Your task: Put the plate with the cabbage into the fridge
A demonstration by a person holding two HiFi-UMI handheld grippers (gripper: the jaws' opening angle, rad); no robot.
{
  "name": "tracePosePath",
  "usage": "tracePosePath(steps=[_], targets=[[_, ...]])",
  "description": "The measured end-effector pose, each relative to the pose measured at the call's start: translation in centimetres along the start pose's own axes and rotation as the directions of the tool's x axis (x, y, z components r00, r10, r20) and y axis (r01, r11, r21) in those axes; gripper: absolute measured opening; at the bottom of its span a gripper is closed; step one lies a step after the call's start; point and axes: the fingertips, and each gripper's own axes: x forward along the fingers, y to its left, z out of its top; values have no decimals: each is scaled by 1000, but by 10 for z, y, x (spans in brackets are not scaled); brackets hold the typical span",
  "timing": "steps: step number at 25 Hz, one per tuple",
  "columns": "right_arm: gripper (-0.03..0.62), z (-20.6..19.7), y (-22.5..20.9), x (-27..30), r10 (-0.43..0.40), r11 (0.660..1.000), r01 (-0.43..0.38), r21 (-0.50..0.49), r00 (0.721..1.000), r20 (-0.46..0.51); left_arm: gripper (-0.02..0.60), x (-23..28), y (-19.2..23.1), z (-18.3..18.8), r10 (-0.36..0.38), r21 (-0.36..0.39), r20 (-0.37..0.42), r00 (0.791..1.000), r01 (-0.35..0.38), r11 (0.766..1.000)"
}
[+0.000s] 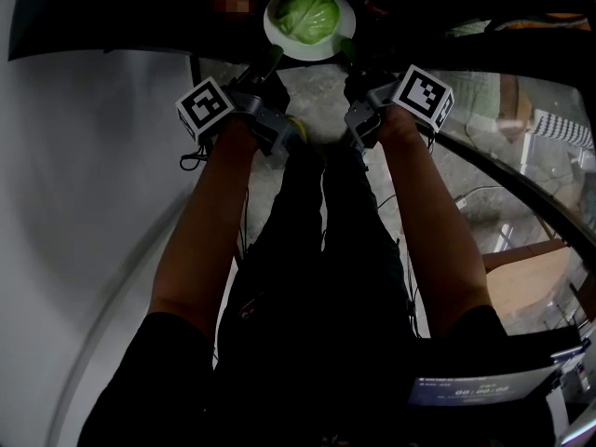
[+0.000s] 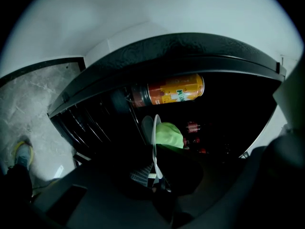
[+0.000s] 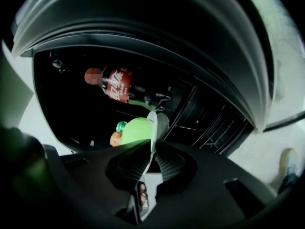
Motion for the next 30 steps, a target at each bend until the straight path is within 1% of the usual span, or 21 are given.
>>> tracePosePath(steps=[3, 5, 7, 8, 9, 10, 12, 13, 15, 16, 17, 18, 20, 22, 23, 25, 27, 30], targets=[[18, 1, 1, -5, -15, 999, 15, -46, 1000, 11, 11, -9, 2, 8, 7, 15, 26, 1000, -8, 1000], [18, 3, 4, -11, -38, 993, 41, -107, 999, 32, 11, -15, 0, 10, 9, 39, 28, 1000, -10, 999], [18, 7, 9, -17, -69, 972, 81, -219, 996, 60, 11, -17, -8, 9, 19, 124, 11, 1000, -20, 992], [18, 9, 12, -20, -86, 953, 103, -284, 994, 71, 11, -18, -11, 8, 34, 183, 0, 999, -33, 982], [17, 9, 14, -22, -102, 930, 123, -346, 992, 79, 11, -18, -13, 6, 54, 247, -8, 998, -51, 968], [17, 8, 17, -23, -118, 906, 142, -398, 990, 83, 11, -18, -14, 4, 79, 311, -13, 997, -71, 948], [15, 7, 20, -25, -154, 861, 179, -476, 984, 90, 11, -17, -16, 2, 128, 434, 0, 992, -115, 894], [15, 6, 21, -25, -167, 842, 191, -505, 982, 93, 11, -17, -17, 3, 147, 493, 14, 989, -135, 860], [15, 2, 21, -21, -174, 814, 194, -548, 981, 89, 11, -16, -19, 3, 176, 604, 42, 983, -165, 779], [6, -1, 21, -19, -169, 804, 187, -565, 982, 84, 9, -15, -20, 2, 189, 650, 48, 981, -174, 740], [6, -3, 21, -17, -166, 795, 180, -580, 983, 78, 9, -13, -21, 1, 200, 686, 49, 979, -178, 705], [6, -6, 21, -15, -165, 786, 177, -593, 983, 74, 9, -11, -22, -2, 210, 715, 48, 977, -180, 676], [6, -9, 20, -13, -173, 763, 178, -622, 983, 68, 9, -9, -21, -5, 228, 758, 47, 973, -183, 626], [6, -13, 19, -11, -183, 736, 177, -653, 981, 60, 5, -7, -19, -7, 240, 789, 47, 970, -184, 587], [6, -15, 19, -11, -187, 725, 175, -666, 981, 54, 5, -6, -19, -8, 245, 799, 46, 968, -183, 573], [6, -19, 18, -10, -195, 717, 171, -676, 980, 41, 5, -6, -19, -10, 255, 810, 40, 966, -181, 557], [6, -21, 17, -10, -199, 719, 170, -674, 979, 34, 5, -7, -17, -13, 269, 817, 32, 962, -180, 547], [6, -20, 17, -9, -198, 717, 169, -677, 980, 35, 3, -5, -15, -15, 284, 835, 21, 959, -173, 522]])
